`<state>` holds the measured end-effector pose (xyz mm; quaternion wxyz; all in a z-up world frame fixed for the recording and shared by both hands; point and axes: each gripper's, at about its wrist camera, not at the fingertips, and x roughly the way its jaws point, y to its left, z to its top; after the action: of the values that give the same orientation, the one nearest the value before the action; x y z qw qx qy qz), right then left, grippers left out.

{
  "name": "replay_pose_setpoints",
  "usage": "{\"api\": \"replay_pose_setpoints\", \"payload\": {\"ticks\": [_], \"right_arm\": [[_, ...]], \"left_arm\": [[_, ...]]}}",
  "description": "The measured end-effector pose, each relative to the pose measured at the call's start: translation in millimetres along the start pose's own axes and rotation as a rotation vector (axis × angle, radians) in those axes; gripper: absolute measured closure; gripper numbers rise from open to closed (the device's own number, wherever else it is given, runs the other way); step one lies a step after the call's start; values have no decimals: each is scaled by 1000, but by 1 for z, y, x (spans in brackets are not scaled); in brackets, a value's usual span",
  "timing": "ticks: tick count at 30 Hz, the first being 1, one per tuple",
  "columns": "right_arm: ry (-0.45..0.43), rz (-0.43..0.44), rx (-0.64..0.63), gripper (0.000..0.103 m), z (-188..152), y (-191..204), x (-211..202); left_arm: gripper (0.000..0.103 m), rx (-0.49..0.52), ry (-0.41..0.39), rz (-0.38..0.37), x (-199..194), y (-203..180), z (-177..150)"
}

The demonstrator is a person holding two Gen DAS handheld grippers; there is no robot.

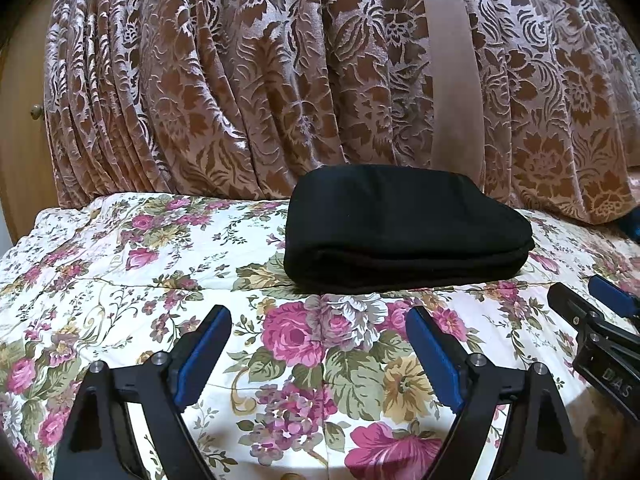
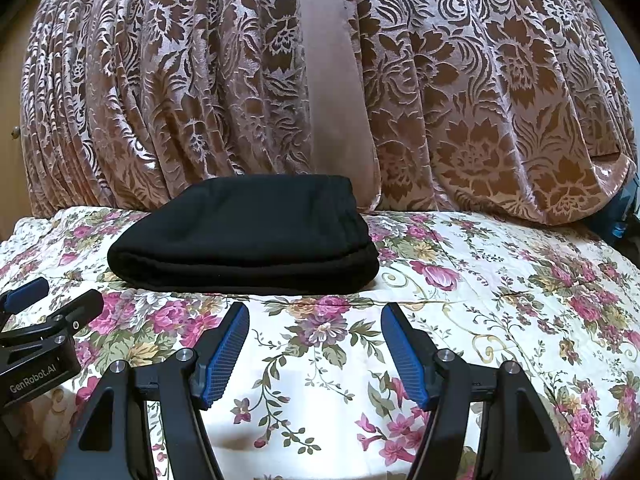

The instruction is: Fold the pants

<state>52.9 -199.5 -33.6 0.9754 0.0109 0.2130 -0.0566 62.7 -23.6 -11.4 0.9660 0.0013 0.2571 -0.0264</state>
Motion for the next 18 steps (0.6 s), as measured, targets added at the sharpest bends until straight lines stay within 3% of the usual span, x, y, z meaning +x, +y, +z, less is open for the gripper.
{"api": "replay_pose_setpoints", "payload": {"ticks": [18], "right_arm": [[12, 0, 14, 34, -1, -2, 2]], "left_arm": [[14, -9, 14, 2, 3, 2, -2]]}}
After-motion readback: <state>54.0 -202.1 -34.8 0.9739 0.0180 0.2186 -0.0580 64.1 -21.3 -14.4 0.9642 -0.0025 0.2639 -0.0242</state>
